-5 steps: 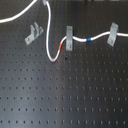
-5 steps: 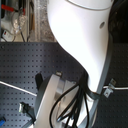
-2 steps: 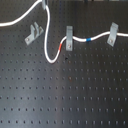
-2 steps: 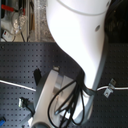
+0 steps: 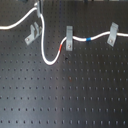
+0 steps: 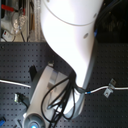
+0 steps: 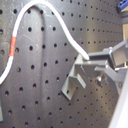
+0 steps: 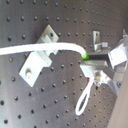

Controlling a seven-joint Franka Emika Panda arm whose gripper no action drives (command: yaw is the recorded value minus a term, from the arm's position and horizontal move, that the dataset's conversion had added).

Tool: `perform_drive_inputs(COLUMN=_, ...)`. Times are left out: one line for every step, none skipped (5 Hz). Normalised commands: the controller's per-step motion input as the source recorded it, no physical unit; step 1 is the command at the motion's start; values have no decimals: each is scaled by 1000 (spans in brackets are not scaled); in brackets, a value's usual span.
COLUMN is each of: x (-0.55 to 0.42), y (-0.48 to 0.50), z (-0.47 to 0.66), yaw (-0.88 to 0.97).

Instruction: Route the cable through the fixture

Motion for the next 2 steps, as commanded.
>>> perform_drive_inputs(x=-382, y=155, z=317, yaw=0)
perform_drive_inputs(x=-309, y=17, z=331, yaw=-231)
